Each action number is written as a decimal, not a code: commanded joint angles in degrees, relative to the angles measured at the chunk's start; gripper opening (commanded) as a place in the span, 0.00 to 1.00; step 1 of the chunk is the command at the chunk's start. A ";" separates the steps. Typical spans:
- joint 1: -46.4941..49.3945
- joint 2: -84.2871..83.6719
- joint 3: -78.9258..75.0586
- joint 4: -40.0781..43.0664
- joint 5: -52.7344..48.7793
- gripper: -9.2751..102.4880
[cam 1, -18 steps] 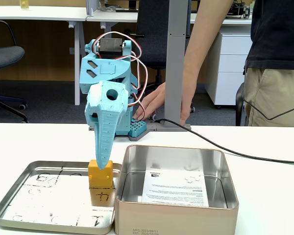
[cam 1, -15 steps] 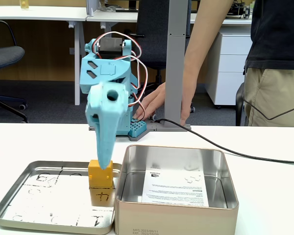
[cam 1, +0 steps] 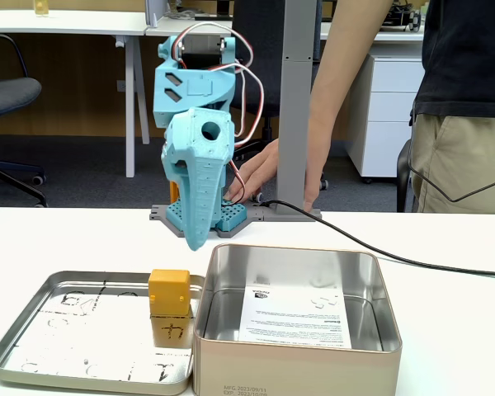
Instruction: Grasp a lego block and put it in the bin.
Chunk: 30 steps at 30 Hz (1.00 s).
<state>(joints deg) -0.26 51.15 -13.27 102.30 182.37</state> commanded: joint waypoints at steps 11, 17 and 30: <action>2.46 38.58 34.45 5.27 0.18 0.08; 1.76 54.23 58.27 2.81 -1.14 0.08; 0.18 84.20 112.68 -11.60 -1.67 0.08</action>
<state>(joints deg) 0.26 130.25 95.19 91.76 179.74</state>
